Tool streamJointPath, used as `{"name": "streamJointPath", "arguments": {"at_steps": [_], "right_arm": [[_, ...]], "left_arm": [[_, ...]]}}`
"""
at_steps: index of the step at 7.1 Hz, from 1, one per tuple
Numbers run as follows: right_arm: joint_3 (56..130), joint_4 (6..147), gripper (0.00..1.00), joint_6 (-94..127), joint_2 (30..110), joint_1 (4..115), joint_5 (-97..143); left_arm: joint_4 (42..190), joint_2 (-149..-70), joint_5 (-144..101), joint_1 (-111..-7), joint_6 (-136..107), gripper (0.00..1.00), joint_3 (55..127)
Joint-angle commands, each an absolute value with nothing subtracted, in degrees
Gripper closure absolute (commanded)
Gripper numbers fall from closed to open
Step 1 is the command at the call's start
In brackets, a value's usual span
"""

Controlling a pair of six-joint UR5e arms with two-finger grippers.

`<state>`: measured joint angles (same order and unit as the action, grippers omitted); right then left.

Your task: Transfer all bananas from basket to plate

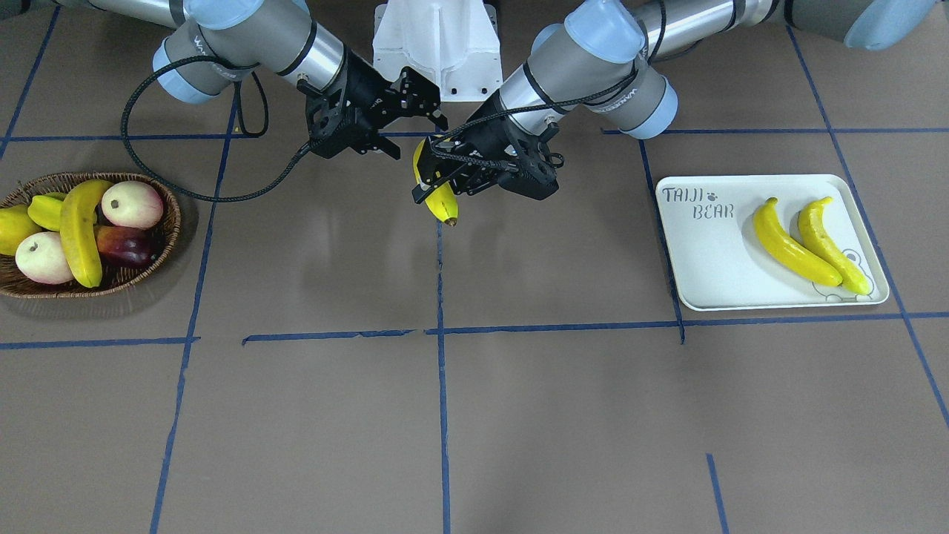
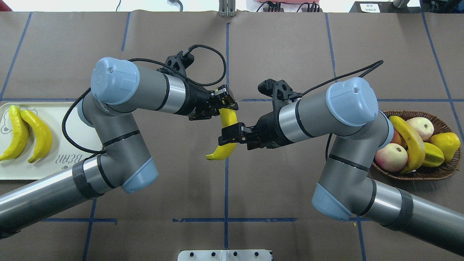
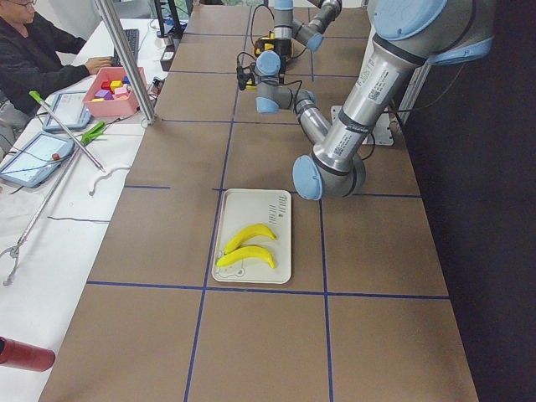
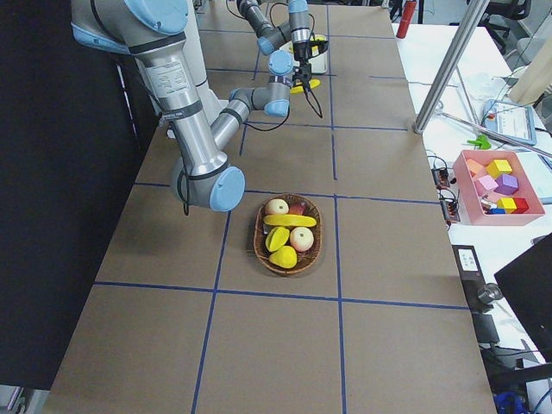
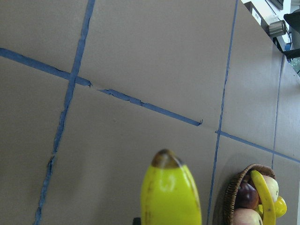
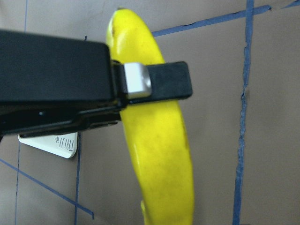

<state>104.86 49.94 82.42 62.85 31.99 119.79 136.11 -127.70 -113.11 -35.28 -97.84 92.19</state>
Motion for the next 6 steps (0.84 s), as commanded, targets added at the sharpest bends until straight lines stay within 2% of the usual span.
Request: {"name": "streamJointPath", "arguments": {"at_steps": [1, 3, 6], "right_arm": [[110.4, 50.0, 0.00, 82.0, 69.3, 36.2, 120.7], [116.0, 50.4, 0.00, 79.1, 79.9, 40.4, 120.8], [116.8, 50.4, 0.00, 65.9, 90.9, 45.8, 120.8]], "left_arm": [[128.2, -126.2, -121.4, -41.0, -96.1, 1.00, 92.7], [119.7, -117.6, -125.3, -47.1, -90.3, 1.00, 95.8], [116.9, -102.0, -120.6, -50.7, -71.5, 1.00, 97.6]]}}
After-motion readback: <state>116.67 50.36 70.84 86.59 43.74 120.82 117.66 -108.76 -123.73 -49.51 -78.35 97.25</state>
